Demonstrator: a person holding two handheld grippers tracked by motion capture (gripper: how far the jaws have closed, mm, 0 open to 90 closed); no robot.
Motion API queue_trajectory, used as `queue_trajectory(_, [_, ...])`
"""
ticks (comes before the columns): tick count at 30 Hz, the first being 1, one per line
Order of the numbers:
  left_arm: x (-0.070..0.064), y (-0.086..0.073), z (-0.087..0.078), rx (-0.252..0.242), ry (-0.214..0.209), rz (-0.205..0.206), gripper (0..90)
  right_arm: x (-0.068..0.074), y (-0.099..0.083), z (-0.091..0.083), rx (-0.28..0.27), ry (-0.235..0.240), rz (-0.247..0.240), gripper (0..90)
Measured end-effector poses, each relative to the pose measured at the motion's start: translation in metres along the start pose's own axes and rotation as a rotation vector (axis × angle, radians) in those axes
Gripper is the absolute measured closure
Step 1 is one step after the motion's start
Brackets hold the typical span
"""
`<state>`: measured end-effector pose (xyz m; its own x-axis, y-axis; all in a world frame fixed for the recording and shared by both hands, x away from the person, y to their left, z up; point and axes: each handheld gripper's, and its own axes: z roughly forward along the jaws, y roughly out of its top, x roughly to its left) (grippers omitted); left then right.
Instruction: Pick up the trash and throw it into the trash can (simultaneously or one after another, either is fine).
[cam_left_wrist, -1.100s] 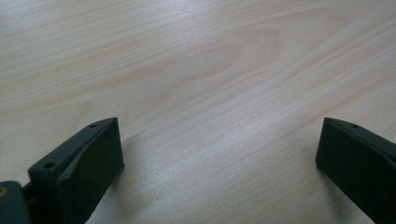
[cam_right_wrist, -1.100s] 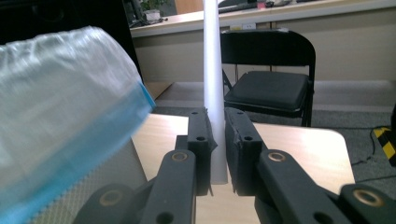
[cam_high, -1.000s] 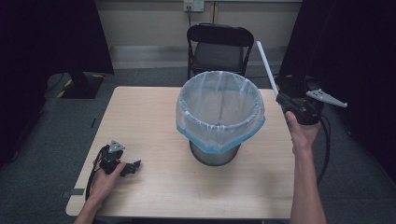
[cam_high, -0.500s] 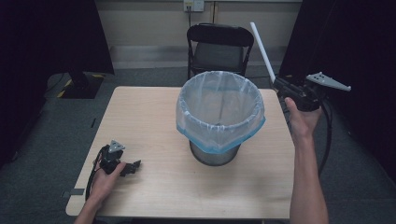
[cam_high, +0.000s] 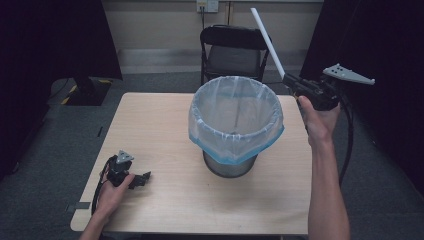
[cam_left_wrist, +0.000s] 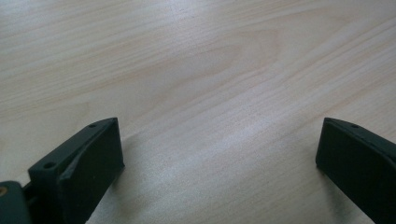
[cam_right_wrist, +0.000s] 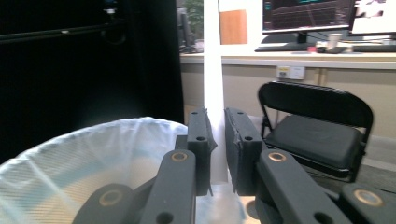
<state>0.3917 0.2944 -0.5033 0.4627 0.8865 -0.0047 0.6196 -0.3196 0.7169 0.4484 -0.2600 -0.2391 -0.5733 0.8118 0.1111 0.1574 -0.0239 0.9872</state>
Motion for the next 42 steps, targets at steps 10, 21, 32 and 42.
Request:
queue_trajectory(10, [0.000, 0.000, 0.000, -0.002, 0.000, -0.002, 0.1, 0.028, 0.014, 0.000, -0.003, 0.103, -0.024, 81.2])
queue_trajectory(21, [0.000, 0.000, 0.000, 0.000, 0.000, 0.000, 0.1, 0.044, 0.004, 0.007, 0.044, 0.143, -0.042, 80.9])
queue_trajectory(32, [0.000, 0.000, 0.000, 0.000, 0.000, 0.000, 0.1, 0.053, -0.011, 0.013, 0.090, 0.176, -0.069, 79.9])
queue_trajectory(42, [0.000, 0.000, 0.000, 0.000, 0.000, 0.001, 0.1, 0.053, -0.015, 0.019, 0.100, 0.160, -0.075, 42.7])
